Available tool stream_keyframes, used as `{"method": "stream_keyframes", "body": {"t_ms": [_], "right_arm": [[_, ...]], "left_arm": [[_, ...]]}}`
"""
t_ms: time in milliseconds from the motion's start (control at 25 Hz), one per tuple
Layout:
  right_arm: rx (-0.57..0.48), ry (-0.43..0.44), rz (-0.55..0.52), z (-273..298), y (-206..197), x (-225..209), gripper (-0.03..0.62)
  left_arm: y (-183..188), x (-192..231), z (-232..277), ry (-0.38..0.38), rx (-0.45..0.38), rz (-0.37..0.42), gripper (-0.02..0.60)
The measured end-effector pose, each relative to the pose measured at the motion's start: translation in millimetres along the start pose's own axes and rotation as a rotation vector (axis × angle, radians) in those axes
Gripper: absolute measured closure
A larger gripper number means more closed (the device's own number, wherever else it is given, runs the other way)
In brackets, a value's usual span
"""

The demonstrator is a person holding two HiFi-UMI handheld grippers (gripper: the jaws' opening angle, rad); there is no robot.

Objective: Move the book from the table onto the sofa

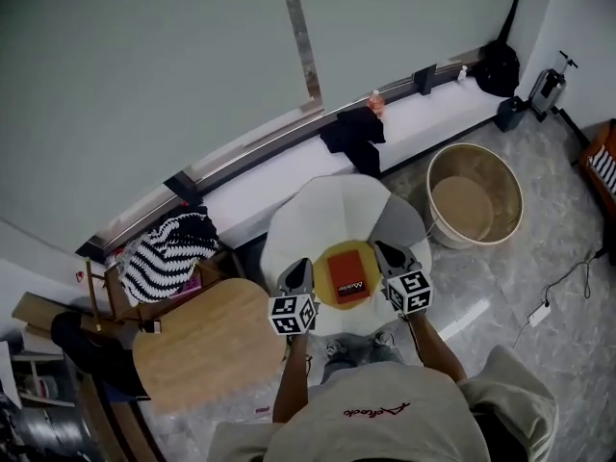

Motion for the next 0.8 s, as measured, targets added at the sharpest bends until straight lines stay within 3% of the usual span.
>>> {"method": "stream_keyframes", "body": {"t_ms": [440,800], "right_arm": [[-0.101,-0.051,-0.049,-16.0,58.6,-20.5,0.585],[-0.162,-0.070,-0.080,-16.8,89.8,-20.8,0.585]], "left_arm": [[75.9,-0.2,-2.7,0.007,-0.114,0.059,0.572],[105.1,-3.1,-1.4,-0.010,-0.150,0.103,0.572]]}}
Point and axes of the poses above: the fingertips, and each gripper's own axes: z forward along the fingers, x to its left, y out of its top, the point moved 1 cm from there along -z, backward along the fingers, and after that the axes turned 5 degrees about -y, right-handed, at the moved point
